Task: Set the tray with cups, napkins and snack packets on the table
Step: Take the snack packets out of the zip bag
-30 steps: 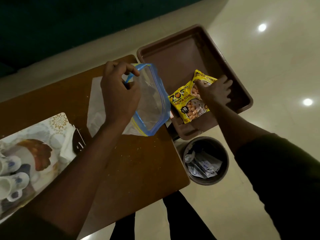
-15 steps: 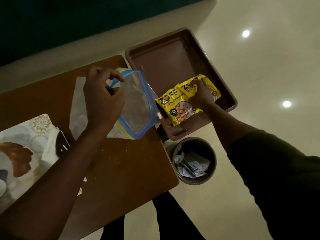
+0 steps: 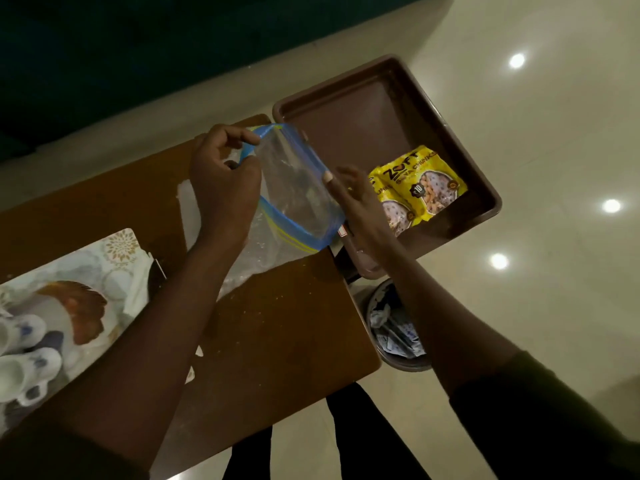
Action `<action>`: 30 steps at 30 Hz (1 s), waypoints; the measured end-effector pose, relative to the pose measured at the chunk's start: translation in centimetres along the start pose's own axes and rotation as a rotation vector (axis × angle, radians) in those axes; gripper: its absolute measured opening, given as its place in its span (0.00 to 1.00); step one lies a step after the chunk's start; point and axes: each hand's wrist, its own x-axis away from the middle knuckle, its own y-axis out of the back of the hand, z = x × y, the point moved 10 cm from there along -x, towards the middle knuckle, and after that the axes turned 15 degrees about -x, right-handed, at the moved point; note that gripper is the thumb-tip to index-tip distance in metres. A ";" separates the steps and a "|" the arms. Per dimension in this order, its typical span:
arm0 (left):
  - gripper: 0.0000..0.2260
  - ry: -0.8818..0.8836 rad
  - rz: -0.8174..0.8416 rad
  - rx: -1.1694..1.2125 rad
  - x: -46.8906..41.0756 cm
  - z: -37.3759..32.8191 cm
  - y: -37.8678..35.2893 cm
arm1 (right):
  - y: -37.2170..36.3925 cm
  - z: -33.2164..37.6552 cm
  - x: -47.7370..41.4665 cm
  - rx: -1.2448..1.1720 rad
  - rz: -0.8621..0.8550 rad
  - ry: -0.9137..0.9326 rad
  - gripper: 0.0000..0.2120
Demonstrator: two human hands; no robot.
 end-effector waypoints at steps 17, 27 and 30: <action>0.29 0.137 0.398 0.134 2.1 3.3 -3.4 | -5.3 3.7 1.8 0.170 0.141 0.126 0.18; 0.52 0.033 0.717 -0.273 1.8 6.0 -3.1 | -1.3 5.0 -1.2 0.198 0.183 -0.063 0.14; 0.32 0.181 0.639 -0.110 2.6 7.4 -3.2 | -0.1 5.9 -1.4 0.390 0.069 0.083 0.14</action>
